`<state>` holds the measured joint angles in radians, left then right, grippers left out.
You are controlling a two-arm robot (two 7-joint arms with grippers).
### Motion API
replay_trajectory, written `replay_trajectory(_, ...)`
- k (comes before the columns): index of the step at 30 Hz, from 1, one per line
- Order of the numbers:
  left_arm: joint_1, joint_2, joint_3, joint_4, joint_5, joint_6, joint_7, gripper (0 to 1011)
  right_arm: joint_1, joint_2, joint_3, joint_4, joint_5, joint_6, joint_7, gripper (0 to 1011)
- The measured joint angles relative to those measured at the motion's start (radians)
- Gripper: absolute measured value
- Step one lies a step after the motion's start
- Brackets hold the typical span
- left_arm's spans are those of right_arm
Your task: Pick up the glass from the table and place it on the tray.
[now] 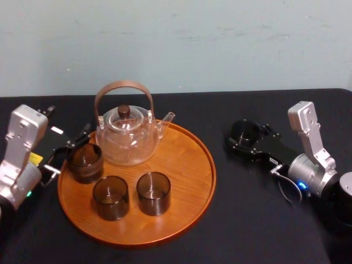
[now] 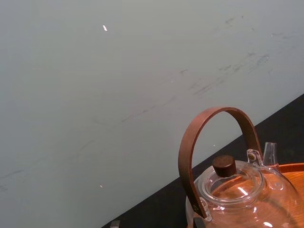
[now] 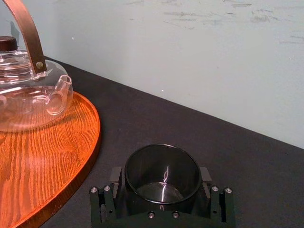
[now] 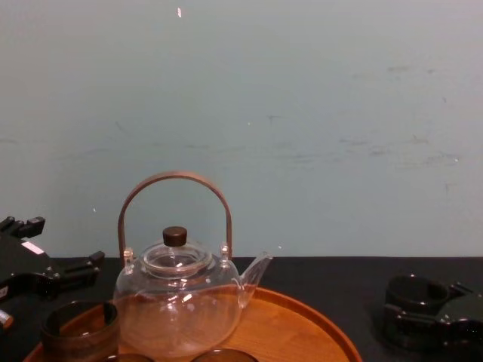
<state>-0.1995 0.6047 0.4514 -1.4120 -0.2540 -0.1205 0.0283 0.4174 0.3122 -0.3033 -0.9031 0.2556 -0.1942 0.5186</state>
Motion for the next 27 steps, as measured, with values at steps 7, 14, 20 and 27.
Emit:
replay_trajectory(7, 0.0, 0.0, 0.0, 0.0, 0.0, 0.0, 0.0, 1001, 0.0, 0.0, 0.0, -0.001, 0.0, 0.0, 0.001, 1002)
replay_trajectory(14, 0.0, 0.0, 0.0, 0.0, 0.0, 0.0, 0.0, 1001, 0.0, 0.0, 0.001, -0.002, 0.0, 0.0, 0.001, 1002)
replay_trajectory(20, 0.0, 0.0, 0.0, 0.0, 0.0, 0.0, 0.0, 1001, 0.0, 0.0, 0.001, -0.002, 0.0, 0.0, 0.002, 920)
replay_trajectory(27, 0.0, 0.0, 0.0, 0.0, 0.0, 0.0, 0.0, 1001, 0.0, 0.0, 0.001, -0.002, 0.0, 0.0, 0.002, 904)
